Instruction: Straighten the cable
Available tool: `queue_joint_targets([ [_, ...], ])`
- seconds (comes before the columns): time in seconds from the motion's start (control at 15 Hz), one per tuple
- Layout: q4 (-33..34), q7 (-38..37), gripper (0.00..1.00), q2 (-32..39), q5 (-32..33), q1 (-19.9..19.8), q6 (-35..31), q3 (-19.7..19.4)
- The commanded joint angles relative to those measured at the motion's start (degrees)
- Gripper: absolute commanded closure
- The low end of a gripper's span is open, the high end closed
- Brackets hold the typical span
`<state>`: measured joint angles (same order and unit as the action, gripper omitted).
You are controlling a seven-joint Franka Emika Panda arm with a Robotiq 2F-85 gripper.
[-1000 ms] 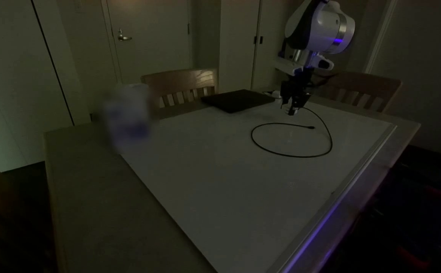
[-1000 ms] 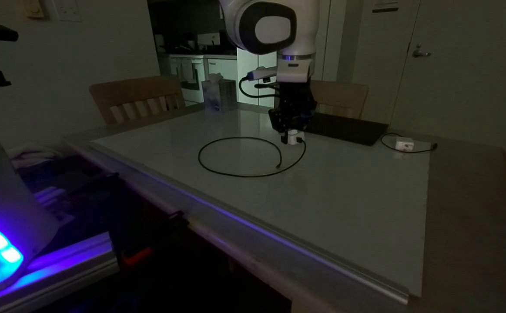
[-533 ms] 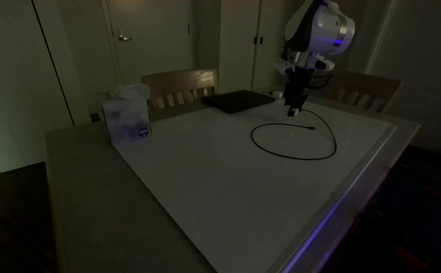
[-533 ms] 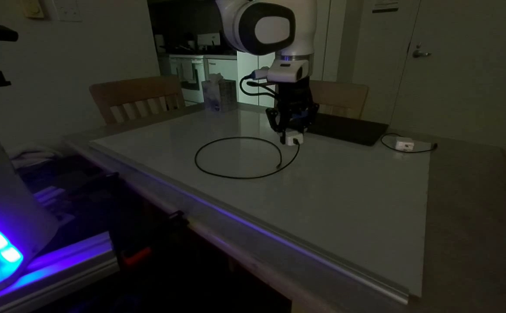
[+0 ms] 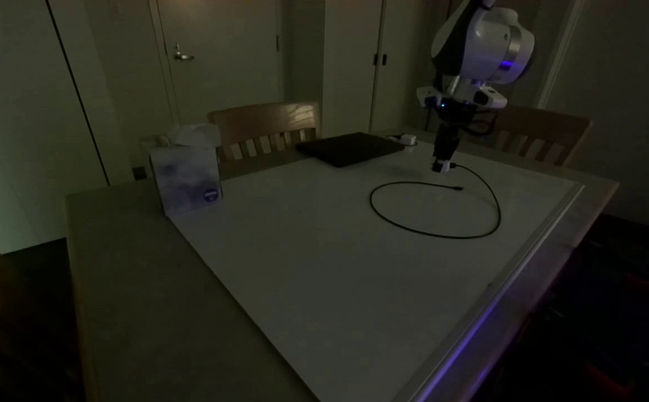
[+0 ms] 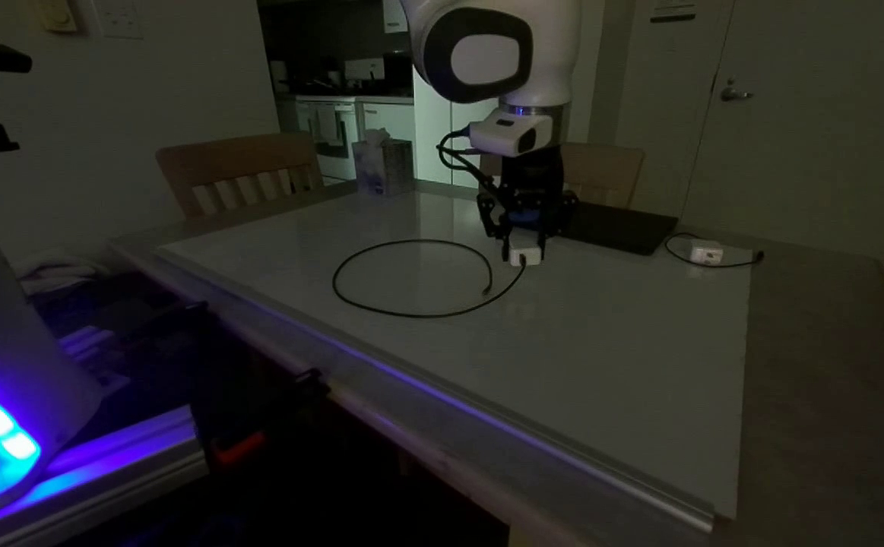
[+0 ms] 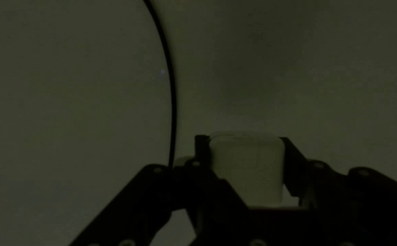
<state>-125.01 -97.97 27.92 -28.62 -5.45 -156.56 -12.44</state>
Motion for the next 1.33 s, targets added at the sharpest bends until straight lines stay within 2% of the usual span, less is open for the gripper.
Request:
queue_joint_targets([
  [0.0, 0.0, -0.8, 0.48, -0.1, 1.0, -0.7, -0.1, 0.9],
  [0.07, 0.6, -5.5, 0.73, 1.5, 2.8, 2.0, -1.5, -1.4],
  [0.13, 1.1, -10.4, 0.73, 2.5, 3.3, 3.5, -2.4, -2.9],
  [0.33, 3.0, -22.0, 0.73, 4.8, 4.2, 4.1, -3.0, -4.4],
  [0.6, 5.5, -33.9, 0.73, 7.3, 3.5, 2.7, -2.4, -5.2],
  [0.8, 6.4, -42.1, 0.73, 8.6, 4.0, 1.6, -2.3, -7.3],
  [1.13, 5.8, -55.2, 0.73, 9.4, 3.4, -0.3, -2.8, -9.3],
  [1.2, 5.8, -51.1, 0.73, 10.9, -5.5, 4.6, -1.8, -14.7],
  [1.27, 5.8, -51.7, 0.73, 11.4, -8.5, 5.0, -1.8, -15.7],
])
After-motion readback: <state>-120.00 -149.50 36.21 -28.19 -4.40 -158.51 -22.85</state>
